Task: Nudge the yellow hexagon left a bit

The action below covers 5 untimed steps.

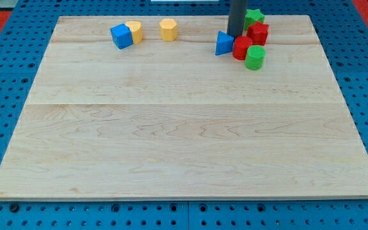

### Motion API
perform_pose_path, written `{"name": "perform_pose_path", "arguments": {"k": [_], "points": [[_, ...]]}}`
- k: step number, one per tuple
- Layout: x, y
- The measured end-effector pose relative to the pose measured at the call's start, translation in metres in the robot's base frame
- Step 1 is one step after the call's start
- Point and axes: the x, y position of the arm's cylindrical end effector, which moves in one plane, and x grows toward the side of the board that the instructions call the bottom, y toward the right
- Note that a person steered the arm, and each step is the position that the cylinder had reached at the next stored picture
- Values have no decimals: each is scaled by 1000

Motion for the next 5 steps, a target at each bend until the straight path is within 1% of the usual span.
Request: {"name": "perform_pose_path", "arguments": {"k": [1, 2, 4, 5], "points": [[0, -5], [-3, -35], [-38, -105], [-38, -105]]}}
